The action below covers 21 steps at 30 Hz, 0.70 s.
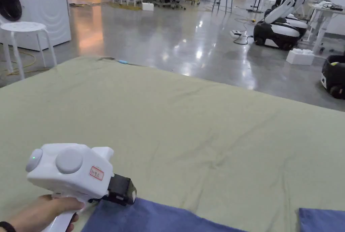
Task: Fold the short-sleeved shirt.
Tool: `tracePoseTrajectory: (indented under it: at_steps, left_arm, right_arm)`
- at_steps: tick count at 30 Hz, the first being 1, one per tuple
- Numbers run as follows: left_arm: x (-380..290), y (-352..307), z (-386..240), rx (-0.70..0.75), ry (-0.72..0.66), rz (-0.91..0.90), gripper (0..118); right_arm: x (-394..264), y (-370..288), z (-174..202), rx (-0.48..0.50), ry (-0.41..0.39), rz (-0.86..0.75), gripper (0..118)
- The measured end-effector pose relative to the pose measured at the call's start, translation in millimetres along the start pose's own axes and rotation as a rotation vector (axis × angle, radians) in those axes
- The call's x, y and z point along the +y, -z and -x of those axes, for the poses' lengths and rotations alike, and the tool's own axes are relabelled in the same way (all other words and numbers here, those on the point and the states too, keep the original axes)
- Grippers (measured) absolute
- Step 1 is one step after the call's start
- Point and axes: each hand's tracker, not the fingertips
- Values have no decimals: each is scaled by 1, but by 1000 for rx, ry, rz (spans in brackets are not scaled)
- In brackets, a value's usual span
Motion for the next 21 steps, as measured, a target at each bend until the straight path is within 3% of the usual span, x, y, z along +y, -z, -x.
tracePoseTrajectory:
  at_steps: [3,6,8,10,11,13,16,21]
  left_arm:
    - [0,-13,-6,116,26,-7,16]
    - [-6,-19,-5,-74,-54,43,10]
    - [-18,-14,-21,-17,24,76,10]
    - [-29,2,-22,42,55,28,8]
    - [-31,2,-22,46,40,0,8]
    - [-36,-2,-27,37,21,-10,7]
    - [-41,-5,-32,43,17,-35,7]
    - [-35,-5,-50,127,82,-16,7]
  right_arm:
    - [11,9,-1,5,-10,20,2]
    - [36,18,-4,-55,-108,1,2]
    - [59,26,-9,-86,-144,-41,2]
    - [87,40,-21,-97,-126,-99,6]
    - [98,47,-27,-110,-116,-123,26]
    - [123,69,-40,-139,-110,-111,80]
    - [157,104,-57,-177,-111,-14,82]
    - [192,162,-81,-263,-28,81,81]
